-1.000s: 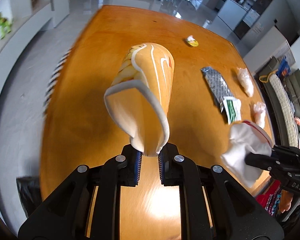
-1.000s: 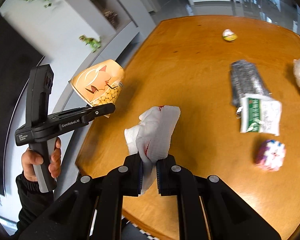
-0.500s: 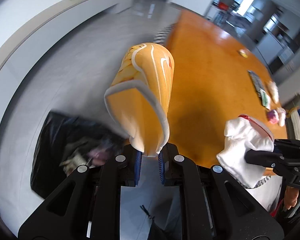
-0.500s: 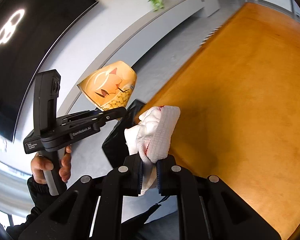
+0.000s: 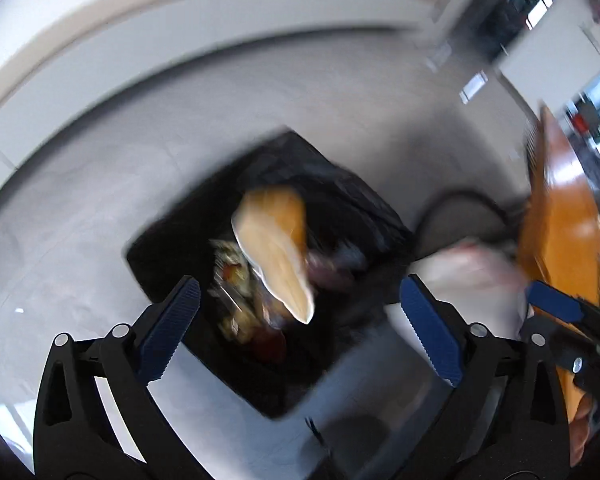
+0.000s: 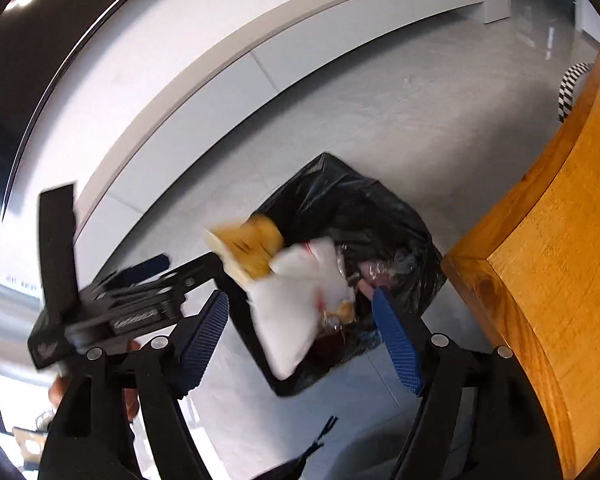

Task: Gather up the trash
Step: 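Carry the snack cup and tissue over the trash bag and open both tools, then grasp the green-and-white medicine packet with the left tool while the right tool grasps the colourful cube toy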

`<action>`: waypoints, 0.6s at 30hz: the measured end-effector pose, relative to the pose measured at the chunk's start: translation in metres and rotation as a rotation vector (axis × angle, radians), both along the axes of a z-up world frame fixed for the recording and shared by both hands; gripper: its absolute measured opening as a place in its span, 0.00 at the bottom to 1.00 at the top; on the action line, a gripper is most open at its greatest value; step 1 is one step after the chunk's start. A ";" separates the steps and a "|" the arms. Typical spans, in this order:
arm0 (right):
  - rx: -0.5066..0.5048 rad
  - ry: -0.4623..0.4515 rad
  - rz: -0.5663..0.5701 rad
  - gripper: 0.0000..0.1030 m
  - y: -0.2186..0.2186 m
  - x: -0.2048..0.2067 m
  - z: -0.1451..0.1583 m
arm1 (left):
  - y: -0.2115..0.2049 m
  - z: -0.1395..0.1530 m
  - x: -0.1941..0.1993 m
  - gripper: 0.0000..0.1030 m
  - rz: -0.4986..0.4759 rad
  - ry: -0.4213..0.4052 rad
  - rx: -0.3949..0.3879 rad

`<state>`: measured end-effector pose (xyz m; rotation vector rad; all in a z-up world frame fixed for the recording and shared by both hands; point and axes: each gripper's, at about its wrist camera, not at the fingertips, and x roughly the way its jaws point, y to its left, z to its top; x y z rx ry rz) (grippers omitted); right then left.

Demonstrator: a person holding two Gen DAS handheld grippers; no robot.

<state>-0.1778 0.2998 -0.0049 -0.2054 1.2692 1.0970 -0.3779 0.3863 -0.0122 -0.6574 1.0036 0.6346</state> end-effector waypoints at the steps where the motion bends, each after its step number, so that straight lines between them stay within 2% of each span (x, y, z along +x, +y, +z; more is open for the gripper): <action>1: 0.003 0.022 0.000 0.73 -0.002 0.001 -0.003 | 0.000 0.001 -0.001 0.94 -0.001 -0.004 0.009; 4: -0.003 0.032 -0.008 0.73 -0.017 0.009 -0.006 | 0.001 -0.001 -0.002 0.94 0.000 0.000 0.013; 12: 0.025 0.005 0.002 0.73 -0.043 0.013 0.013 | -0.008 0.000 0.007 0.94 -0.042 -0.027 -0.010; 14: 0.035 -0.005 -0.010 0.73 -0.045 0.019 0.017 | -0.016 0.007 0.015 0.94 -0.070 -0.043 -0.010; 18: 0.054 -0.039 -0.061 0.73 -0.079 0.030 0.038 | -0.039 0.023 0.040 0.94 -0.156 -0.064 0.004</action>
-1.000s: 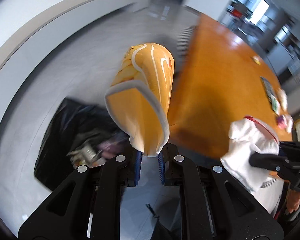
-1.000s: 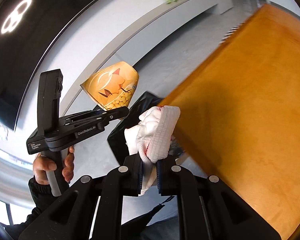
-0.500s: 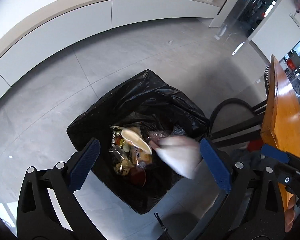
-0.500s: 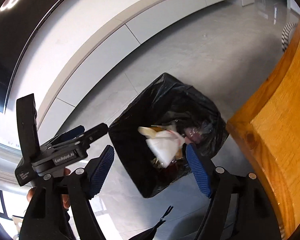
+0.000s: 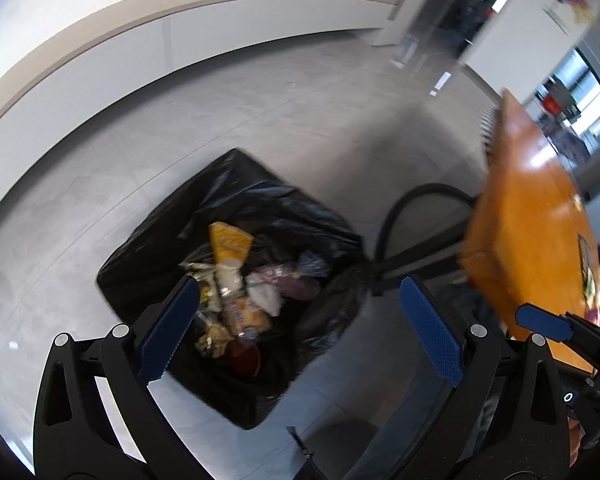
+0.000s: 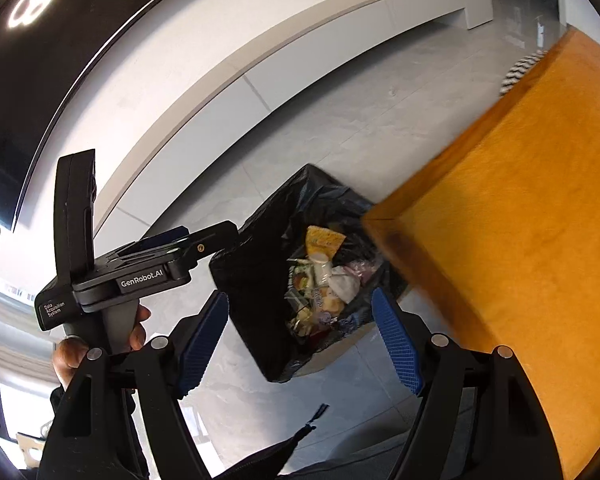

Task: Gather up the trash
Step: 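Grasp the green-and-white medicine packet with the left tool while the right tool grasps the colourful cube toy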

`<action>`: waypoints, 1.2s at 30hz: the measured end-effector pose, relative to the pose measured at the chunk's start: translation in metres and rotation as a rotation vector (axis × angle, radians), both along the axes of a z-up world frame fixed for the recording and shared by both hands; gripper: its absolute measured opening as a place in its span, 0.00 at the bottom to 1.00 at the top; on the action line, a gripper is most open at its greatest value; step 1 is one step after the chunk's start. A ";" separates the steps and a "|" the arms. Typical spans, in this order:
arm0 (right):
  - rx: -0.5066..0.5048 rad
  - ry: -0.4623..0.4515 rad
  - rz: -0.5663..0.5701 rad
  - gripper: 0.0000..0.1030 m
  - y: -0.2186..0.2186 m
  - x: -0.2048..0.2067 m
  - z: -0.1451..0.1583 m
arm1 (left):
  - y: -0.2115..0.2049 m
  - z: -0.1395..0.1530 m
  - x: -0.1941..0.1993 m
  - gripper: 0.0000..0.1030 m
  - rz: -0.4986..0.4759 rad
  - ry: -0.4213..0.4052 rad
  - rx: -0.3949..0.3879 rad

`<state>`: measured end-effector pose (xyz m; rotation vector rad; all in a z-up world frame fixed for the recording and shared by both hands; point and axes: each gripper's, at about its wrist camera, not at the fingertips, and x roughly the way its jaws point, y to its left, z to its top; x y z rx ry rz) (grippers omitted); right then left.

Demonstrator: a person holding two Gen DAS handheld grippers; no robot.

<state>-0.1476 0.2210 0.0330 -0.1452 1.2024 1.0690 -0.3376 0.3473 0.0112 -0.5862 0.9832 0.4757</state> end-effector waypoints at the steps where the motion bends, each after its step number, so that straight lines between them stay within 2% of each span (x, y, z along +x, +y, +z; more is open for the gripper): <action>1: -0.001 -0.009 -0.017 0.73 -0.009 0.004 0.003 | -0.007 0.004 0.008 0.94 -0.023 -0.005 0.005; 6: -0.026 -0.064 -0.139 0.73 -0.068 0.036 0.019 | -0.049 0.026 0.055 0.94 -0.166 -0.019 0.035; 12: -0.077 -0.112 -0.305 0.73 -0.150 0.082 0.036 | -0.103 0.038 0.115 0.94 -0.306 -0.025 0.029; 16: -0.115 -0.157 -0.433 0.73 -0.213 0.107 0.047 | -0.143 0.042 0.151 0.94 -0.394 -0.020 0.035; 19: -0.178 -0.195 -0.562 0.73 -0.276 0.120 0.049 | -0.176 0.045 0.177 0.94 -0.467 -0.018 0.038; 27: -0.320 -0.187 -0.868 0.73 -0.396 0.138 0.016 | -0.268 0.050 0.247 0.94 -0.647 -0.006 0.045; 33: -0.324 -0.124 -0.926 0.73 -0.415 0.156 -0.019 | -0.330 0.047 0.289 0.94 -0.688 0.022 0.044; 34: -0.332 -0.126 -0.935 0.71 -0.417 0.159 -0.021 | -0.342 0.046 0.296 0.94 -0.694 0.027 0.037; 36: -0.322 -0.105 -0.935 0.42 -0.421 0.161 -0.029 | -0.361 0.045 0.305 0.94 -0.699 0.040 0.031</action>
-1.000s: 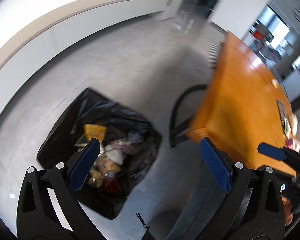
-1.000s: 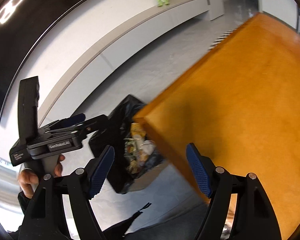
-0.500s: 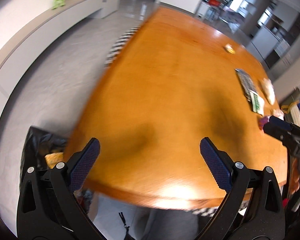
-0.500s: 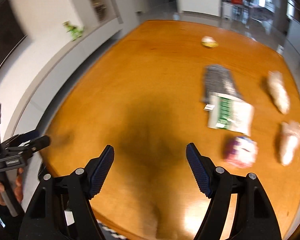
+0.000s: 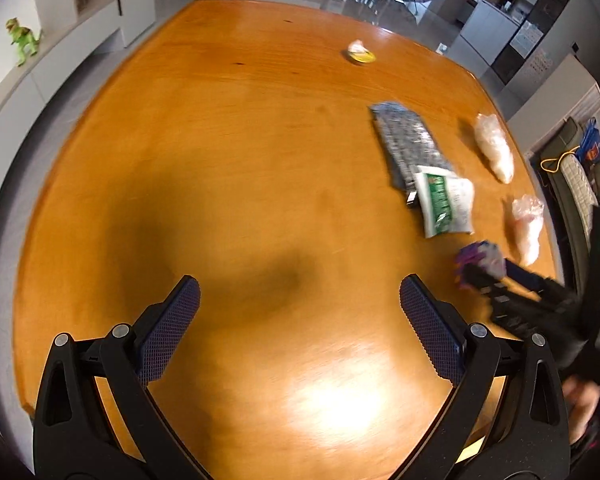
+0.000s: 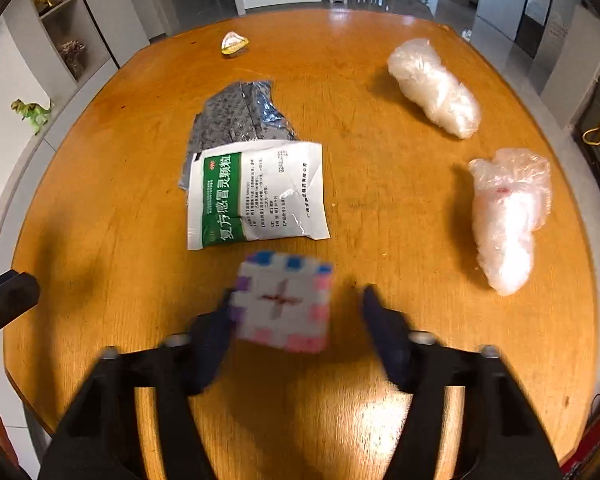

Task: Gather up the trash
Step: 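Grasp the green-and-white medicine packet with the left tool while the right tool grasps the colourful cube toy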

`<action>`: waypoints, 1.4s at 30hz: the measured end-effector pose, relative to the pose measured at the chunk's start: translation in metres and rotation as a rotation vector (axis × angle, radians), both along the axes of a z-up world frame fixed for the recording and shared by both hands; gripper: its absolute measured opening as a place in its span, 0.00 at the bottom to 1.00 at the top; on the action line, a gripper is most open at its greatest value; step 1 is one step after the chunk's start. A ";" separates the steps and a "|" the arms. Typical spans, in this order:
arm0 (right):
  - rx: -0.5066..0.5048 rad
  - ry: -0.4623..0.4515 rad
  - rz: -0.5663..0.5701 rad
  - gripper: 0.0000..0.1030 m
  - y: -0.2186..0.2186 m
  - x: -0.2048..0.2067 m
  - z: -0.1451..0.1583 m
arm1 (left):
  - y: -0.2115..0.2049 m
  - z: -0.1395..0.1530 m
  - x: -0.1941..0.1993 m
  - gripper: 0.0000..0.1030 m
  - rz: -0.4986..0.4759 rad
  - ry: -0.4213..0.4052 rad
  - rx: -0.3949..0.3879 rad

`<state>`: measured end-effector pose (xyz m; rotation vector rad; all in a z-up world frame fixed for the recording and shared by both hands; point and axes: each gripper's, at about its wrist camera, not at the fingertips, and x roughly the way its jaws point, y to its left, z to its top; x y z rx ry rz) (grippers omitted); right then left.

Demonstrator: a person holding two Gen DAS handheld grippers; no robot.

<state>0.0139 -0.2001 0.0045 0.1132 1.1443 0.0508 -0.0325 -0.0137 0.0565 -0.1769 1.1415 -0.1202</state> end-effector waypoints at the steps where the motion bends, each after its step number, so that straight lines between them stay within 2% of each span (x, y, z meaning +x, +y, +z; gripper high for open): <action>1: 0.016 -0.008 -0.003 0.42 -0.004 -0.003 0.001 | -0.009 0.000 0.004 0.94 -0.005 0.005 0.001; 7: 0.110 -0.018 -0.063 0.41 -0.049 -0.042 0.008 | -0.070 -0.005 0.022 0.94 -0.047 0.036 -0.008; 12: 0.135 -0.010 -0.105 0.41 -0.079 -0.074 0.002 | -0.119 -0.018 0.038 0.94 -0.004 0.064 -0.031; 20: 0.163 -0.014 -0.136 0.41 -0.108 -0.099 -0.001 | -0.177 -0.043 0.070 0.94 0.068 0.122 0.003; 22: 0.166 -0.014 -0.138 0.41 -0.111 -0.103 -0.001 | -0.184 -0.050 0.078 0.94 0.092 0.133 0.024; 28: 0.162 -0.015 -0.130 0.41 -0.109 -0.106 0.001 | -0.196 -0.054 0.088 0.94 0.114 0.095 0.126; 34: 0.172 -0.014 -0.113 0.41 -0.103 -0.097 -0.001 | -0.180 -0.047 0.090 0.94 0.156 0.077 0.156; 38: 0.179 -0.012 -0.111 0.41 -0.103 -0.092 -0.003 | -0.183 -0.058 0.102 0.94 0.091 0.100 0.204; 41: 0.177 -0.012 -0.112 0.41 -0.103 -0.091 -0.004 | -0.185 -0.058 0.096 0.90 0.007 0.031 0.210; 42: 0.176 -0.012 -0.112 0.41 -0.102 -0.091 -0.005 | -0.185 -0.057 0.093 0.84 -0.009 0.018 0.211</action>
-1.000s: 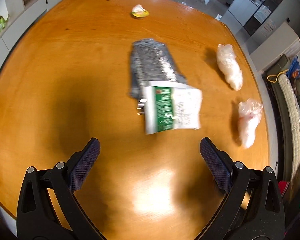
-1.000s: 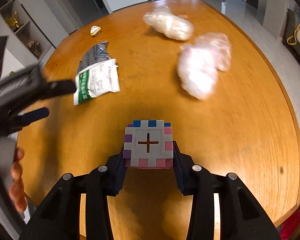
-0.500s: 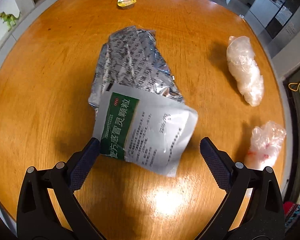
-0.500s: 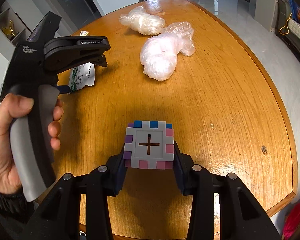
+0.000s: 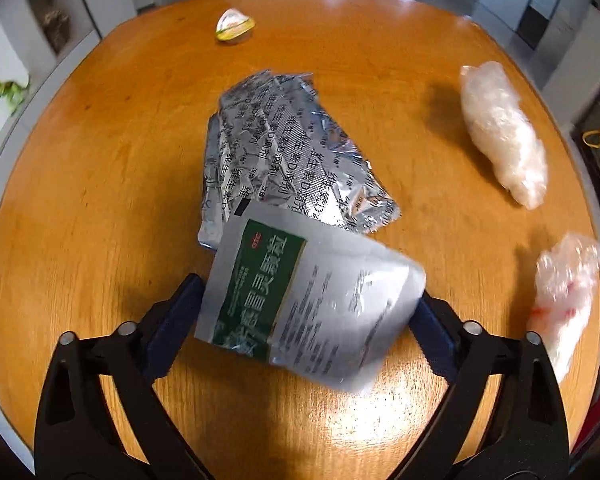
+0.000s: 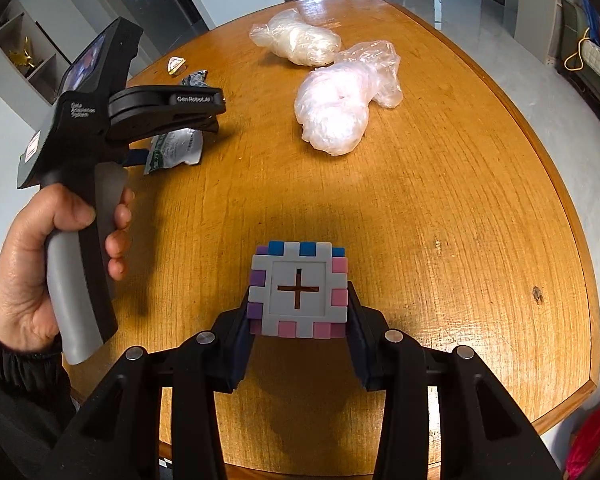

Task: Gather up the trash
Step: 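Grasp the green-and-white medicine packet with the left tool while the right tool grasps the colourful cube toy, then carry the medicine packet and cube toy over the trash bag and open both tools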

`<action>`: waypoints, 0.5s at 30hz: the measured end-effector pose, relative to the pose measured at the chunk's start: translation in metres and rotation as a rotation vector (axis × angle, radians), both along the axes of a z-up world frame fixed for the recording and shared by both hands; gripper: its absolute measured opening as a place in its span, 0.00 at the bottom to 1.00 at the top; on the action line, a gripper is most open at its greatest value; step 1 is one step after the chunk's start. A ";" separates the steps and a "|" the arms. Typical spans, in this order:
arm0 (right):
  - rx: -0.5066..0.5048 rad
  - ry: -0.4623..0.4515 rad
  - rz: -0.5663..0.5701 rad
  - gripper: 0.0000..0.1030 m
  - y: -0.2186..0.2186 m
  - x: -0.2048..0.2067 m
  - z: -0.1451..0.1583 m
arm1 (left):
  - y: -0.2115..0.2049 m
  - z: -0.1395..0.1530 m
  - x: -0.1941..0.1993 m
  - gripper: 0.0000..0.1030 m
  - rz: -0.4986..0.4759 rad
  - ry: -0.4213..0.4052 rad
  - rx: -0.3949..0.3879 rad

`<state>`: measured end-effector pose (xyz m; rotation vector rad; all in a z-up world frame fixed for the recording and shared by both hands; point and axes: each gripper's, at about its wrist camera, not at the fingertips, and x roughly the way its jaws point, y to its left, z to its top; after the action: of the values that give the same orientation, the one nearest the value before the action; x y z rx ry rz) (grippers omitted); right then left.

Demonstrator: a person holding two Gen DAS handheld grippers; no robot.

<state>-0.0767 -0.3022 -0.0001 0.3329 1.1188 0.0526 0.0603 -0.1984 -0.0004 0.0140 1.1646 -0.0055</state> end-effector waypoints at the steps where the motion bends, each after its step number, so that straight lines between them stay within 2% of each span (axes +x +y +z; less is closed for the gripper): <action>1: 0.002 0.001 0.001 0.41 0.001 0.001 0.000 | 0.000 0.002 -0.004 0.77 -0.015 -0.005 0.001; 2: 0.006 0.002 0.004 0.41 0.002 0.001 -0.001 | 0.002 0.004 -0.006 0.73 -0.030 -0.009 0.000; 4: 0.010 0.004 0.012 0.41 0.005 0.001 -0.002 | 0.007 0.009 -0.010 0.57 -0.057 -0.016 -0.029; 6: 0.011 0.004 0.018 0.41 0.011 0.001 -0.002 | 0.015 0.018 -0.019 0.47 -0.087 -0.021 -0.061; 13: 0.026 -0.027 0.056 0.41 0.035 0.003 0.010 | 0.058 0.025 -0.032 0.39 -0.146 -0.001 -0.248; 15: 0.036 -0.036 0.076 0.41 0.045 0.005 0.014 | 0.067 0.030 -0.043 0.39 -0.151 -0.020 -0.262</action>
<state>-0.0718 -0.2575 0.0143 0.3204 1.0954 0.1450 0.0174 -0.1311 0.0299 -0.1290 1.1330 -0.2909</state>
